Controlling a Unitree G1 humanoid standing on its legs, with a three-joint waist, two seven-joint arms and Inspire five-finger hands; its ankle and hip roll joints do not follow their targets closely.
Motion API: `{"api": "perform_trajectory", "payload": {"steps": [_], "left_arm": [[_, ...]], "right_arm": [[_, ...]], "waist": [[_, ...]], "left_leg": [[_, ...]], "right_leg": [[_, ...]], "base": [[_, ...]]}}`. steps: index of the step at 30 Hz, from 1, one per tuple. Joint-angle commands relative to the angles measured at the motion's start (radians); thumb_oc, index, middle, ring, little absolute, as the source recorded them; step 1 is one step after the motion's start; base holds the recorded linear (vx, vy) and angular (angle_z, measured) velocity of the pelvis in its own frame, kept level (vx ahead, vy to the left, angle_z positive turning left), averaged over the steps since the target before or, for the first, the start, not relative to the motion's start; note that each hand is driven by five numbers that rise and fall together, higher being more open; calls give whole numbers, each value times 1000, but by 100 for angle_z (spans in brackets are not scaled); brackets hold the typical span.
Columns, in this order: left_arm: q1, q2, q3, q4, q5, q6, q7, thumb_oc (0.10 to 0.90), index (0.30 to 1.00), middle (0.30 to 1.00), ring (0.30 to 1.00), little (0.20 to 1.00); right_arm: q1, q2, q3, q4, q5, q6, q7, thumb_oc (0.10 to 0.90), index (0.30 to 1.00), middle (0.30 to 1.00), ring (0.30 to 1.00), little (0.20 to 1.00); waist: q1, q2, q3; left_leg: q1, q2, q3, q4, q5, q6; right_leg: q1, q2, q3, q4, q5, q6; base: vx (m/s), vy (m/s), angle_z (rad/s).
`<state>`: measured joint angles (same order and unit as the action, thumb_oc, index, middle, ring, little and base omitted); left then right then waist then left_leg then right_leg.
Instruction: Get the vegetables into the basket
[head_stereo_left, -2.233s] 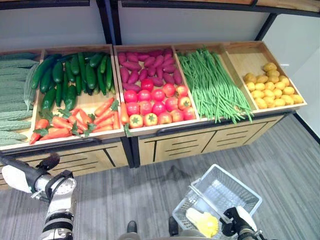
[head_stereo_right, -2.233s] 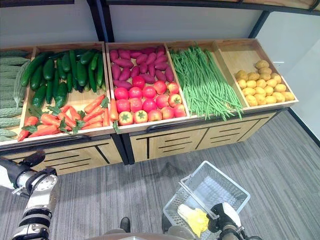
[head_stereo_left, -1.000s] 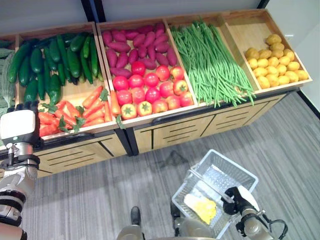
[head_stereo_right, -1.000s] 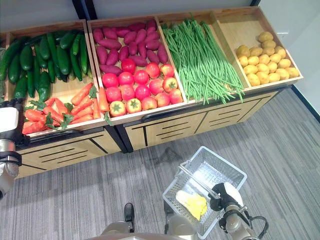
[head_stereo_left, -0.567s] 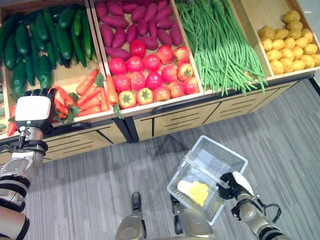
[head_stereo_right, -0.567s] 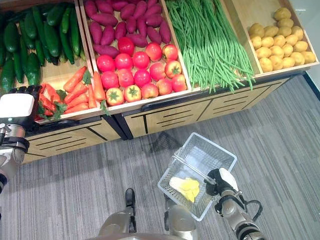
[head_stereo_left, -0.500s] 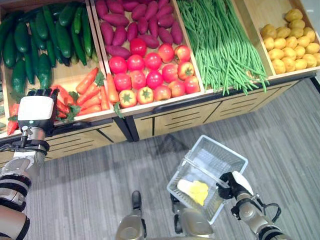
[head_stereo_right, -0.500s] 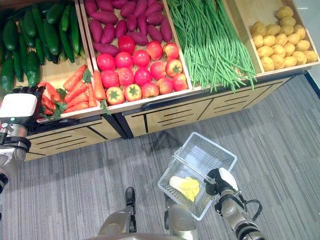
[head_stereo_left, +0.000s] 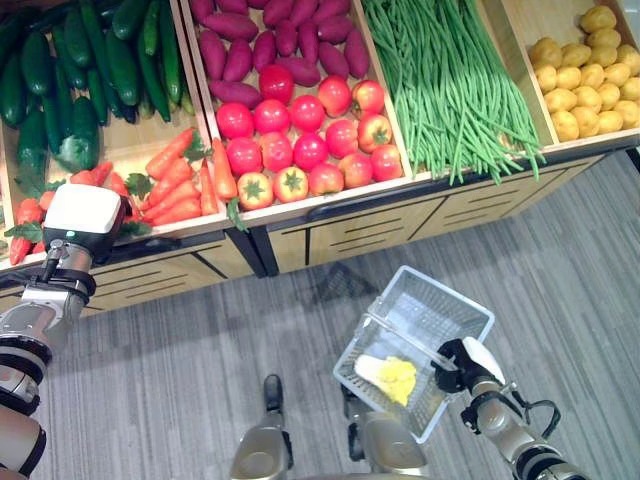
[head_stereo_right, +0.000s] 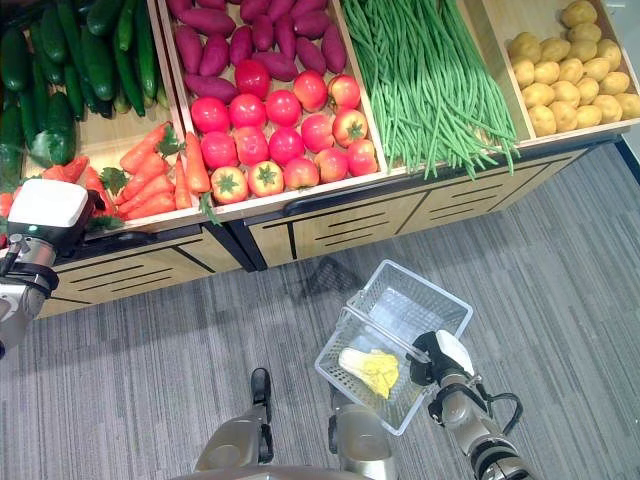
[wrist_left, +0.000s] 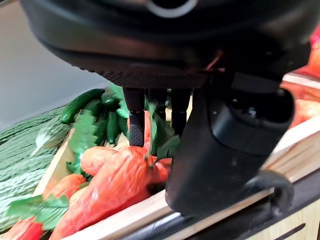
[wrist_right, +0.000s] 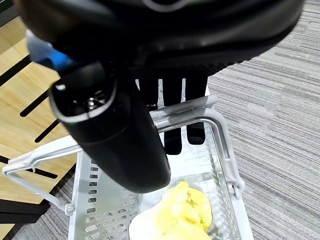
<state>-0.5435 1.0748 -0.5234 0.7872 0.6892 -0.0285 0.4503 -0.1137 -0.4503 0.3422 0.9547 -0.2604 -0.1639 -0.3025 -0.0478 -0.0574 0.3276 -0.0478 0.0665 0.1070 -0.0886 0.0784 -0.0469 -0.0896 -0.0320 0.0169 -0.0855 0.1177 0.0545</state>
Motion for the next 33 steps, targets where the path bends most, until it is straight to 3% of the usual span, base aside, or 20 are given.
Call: {"api": "perform_trajectory", "payload": {"steps": [1,17,33], "left_arm": [[-103,51,14,35,20,29,33,400,300,300,300,300],[-215,53,-19,127,4,40,35,400,300,300,300,300],[-301,115,-81,6,-7,-3,11,400,300,300,300,300]], "right_arm": [[3,-63,0,-25,-1,-44,-47,400,300,300,300,300],[38,-61,0,-2,4,-30,-22,400,300,300,300,300],[81,-71,-44,7,3,-22,-13,400,300,300,300,300]], "waist": [[-6,-20,-73],[-28,-6,-141],[-41,13,-181]], "left_leg": [[14,28,-1,1,-28,-19],[78,24,21,1,-56,-19],[120,10,35,1,-80,-11]], "right_leg": [[-53,-128,40,40,13,124],[-11,-133,54,43,-3,128],[21,-140,61,43,-18,137]], "base": [[0,0,0],[24,5,-3],[45,8,-4]]}}
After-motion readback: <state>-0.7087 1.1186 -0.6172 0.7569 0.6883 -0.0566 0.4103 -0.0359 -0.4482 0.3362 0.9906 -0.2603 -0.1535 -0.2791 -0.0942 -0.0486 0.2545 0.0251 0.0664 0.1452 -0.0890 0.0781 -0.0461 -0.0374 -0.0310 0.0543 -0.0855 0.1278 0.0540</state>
